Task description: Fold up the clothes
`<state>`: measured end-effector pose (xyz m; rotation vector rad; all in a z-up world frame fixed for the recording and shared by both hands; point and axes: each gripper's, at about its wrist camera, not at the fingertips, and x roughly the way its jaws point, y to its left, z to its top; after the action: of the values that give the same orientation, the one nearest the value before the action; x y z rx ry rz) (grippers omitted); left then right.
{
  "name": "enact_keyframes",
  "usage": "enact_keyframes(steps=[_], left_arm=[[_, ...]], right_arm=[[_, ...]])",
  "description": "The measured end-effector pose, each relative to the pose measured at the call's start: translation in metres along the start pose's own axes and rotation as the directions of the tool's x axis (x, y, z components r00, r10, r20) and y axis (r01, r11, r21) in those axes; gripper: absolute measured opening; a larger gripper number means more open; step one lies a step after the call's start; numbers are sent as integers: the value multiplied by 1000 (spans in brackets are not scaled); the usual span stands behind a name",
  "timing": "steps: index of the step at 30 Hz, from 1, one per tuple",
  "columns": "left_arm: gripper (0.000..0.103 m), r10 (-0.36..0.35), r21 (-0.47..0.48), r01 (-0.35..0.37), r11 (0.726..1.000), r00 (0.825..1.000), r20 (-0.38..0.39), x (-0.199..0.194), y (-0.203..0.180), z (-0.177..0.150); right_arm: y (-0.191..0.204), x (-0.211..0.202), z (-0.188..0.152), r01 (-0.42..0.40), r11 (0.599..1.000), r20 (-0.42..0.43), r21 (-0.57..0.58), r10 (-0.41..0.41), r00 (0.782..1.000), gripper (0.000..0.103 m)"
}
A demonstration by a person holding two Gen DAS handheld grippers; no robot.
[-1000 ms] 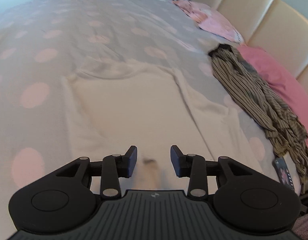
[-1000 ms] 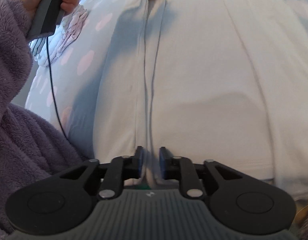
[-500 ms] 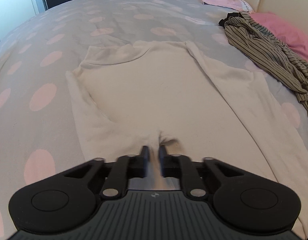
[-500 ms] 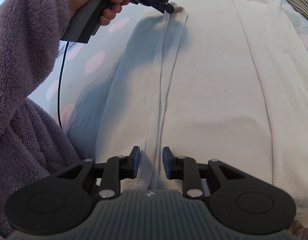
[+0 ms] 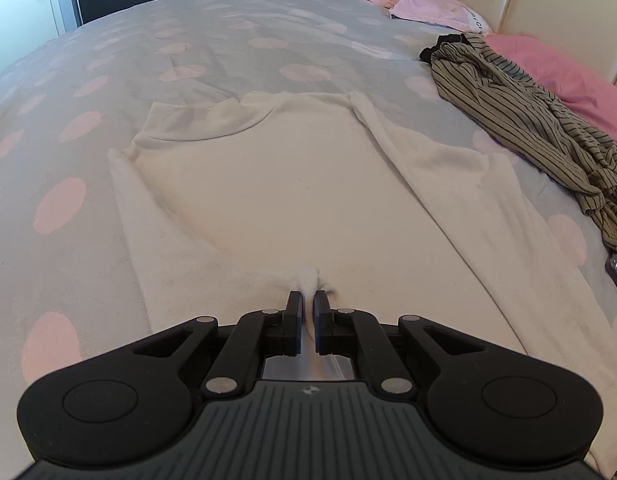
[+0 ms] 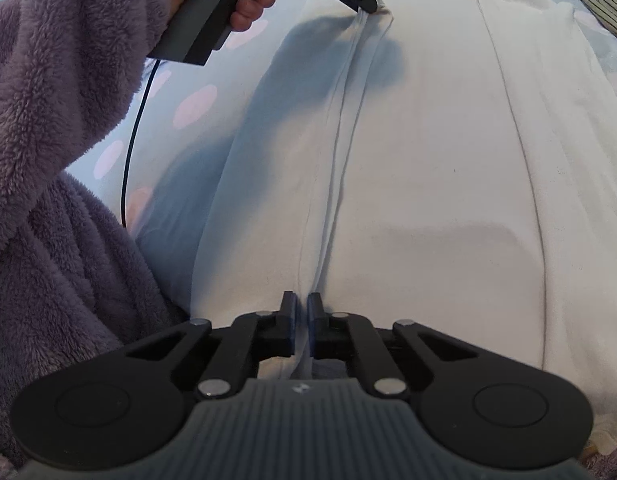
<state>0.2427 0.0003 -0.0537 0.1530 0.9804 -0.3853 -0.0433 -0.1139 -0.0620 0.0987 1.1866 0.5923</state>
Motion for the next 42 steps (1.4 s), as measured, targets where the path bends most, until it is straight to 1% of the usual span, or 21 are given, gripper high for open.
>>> enact_keyframes(steps=[3,4,6,7,8,10,12,14,17,19,20,22,25,31,34,35,36,37,38,40,42], left_arm=[[5,10,2,-10,1000,1000,-13,2,0,-2],[5,11,2,-11,1000,1000,-20,2,0,-3],[15,18,4,-18,1000,1000,-24,-2,-2,-4],[19,19,7,-19,1000,1000,-22,-6,-3,-5],[26,22,12,-22,1000,1000,-13,-12,-5,-7],[31,32,27,-32,999,999,12,-25,-9,-11],[45,44,39,-45,998,998,33,-39,-14,-17],[46,24,45,-25,999,999,37,-51,-19,-23],[47,-8,59,6,998,999,33,-67,-28,-30],[47,-26,60,24,998,999,37,-76,-35,-33],[48,-36,61,34,998,999,39,-80,-39,-34],[48,-54,72,50,996,998,45,-87,-48,-37],[49,-70,101,65,993,996,51,-95,-63,-40],[49,-75,159,68,985,996,41,-102,-86,-49],[49,-72,172,65,983,997,38,-102,-92,-53],[49,-74,170,67,983,997,36,-102,-94,-54],[49,-79,163,73,984,996,32,-101,-96,-55],[49,-84,156,78,985,996,28,-99,-97,-56],[49,-88,150,84,985,996,23,-98,-99,-57],[49,-96,146,93,985,995,12,-94,-103,-59],[49,-103,153,102,983,995,2,-91,-108,-61]], right_arm=[[-4,3,0,-9,1000,-11,10,9,1000,7],[-5,5,0,-11,1000,-17,14,11,1000,11],[-5,5,-2,-13,1000,-29,15,14,999,13],[-4,4,-2,-12,1000,-28,12,12,1000,19],[-3,3,-2,-10,1000,-27,8,10,1000,32],[-3,-2,-3,1,1000,-16,2,-1,1000,45],[-5,-9,-3,32,999,4,-8,-32,999,51],[-10,-18,-2,80,997,22,-20,-79,997,67],[-17,-31,6,147,988,46,-57,-144,988,74],[-22,-43,6,159,982,58,-98,-154,986,76],[-26,-48,6,163,979,58,-119,-157,986,84],[-36,-57,6,159,973,33,-167,-156,987,90],[-58,-69,4,200,961,12,-193,-201,980,90],[-121,-93,8,356,932,84,-68,-350,933,90],[-133,-89,5,348,937,85,-38,-344,935,88],[-135,-89,2,347,937,86,-33,-343,935,86],[-136,-86,0,350,936,84,-30,-346,934,77],[-136,-81,-1,356,934,82,-29,-352,932,62],[-136,-75,0,364,931,80,-30,-361,929,54],[-141,-75,-5,365,931,75,-19,-363,929,54],[-148,-73,-8,328,945,65,18,-328,942,54]])
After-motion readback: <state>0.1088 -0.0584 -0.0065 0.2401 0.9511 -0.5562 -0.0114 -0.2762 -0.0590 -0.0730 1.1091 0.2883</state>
